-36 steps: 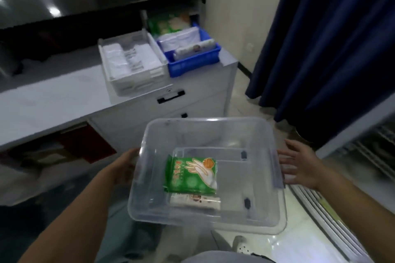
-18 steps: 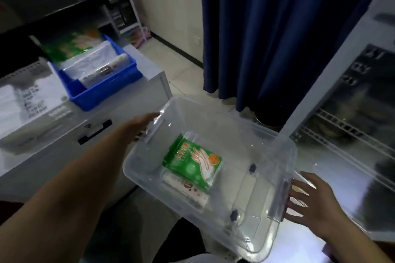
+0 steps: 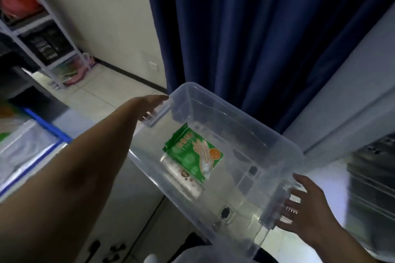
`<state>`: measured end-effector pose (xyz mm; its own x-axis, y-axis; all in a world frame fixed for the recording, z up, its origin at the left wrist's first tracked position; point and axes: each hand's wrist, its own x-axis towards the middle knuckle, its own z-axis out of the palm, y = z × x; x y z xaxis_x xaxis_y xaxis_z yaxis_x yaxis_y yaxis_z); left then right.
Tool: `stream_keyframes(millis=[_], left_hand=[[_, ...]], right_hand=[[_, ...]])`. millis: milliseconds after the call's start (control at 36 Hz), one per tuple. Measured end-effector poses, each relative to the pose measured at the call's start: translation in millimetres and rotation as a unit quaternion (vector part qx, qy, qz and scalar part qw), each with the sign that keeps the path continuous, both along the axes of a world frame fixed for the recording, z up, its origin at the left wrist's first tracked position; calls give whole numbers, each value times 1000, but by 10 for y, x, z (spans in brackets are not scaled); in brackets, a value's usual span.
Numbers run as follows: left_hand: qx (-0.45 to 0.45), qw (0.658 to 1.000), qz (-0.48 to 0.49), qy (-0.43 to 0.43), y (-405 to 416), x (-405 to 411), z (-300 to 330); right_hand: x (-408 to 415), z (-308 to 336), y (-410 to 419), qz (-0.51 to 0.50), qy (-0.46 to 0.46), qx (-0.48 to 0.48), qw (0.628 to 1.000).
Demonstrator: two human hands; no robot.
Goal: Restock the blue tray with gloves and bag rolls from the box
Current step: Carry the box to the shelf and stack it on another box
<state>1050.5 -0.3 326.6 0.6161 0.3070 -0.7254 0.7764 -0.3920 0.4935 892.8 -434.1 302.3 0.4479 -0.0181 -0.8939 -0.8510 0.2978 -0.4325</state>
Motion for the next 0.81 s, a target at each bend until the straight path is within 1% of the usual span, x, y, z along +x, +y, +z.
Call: stream_keyframes(millis=[83,222,389,472,611,694,806], left_hand=[[11,1000,3,-5,285,388,16],[-11,1000,22,-17,809,936,28],[-10,998,58,-4,1543,1504,-169],[3,995,97,8,1981,1802,-294],[28,982,185,33,2716,2184,-273],[53,962,266,31,3161,2340,-180],[96,930,356,-16,3784,2434,-91]], right_hand=[[371,100,318,-24,-20,13,999],[1148,214,835,-11,-52,-9,999],[2204,27,1411,24,-40,-29,998],[2856,-103,1867,59,-29,-22,998],[3819,-301,2767,134,6,-23,991],[4265,-334,3371,174,11,-10,985],[4824,-372,4169,255,-2,-14,967]])
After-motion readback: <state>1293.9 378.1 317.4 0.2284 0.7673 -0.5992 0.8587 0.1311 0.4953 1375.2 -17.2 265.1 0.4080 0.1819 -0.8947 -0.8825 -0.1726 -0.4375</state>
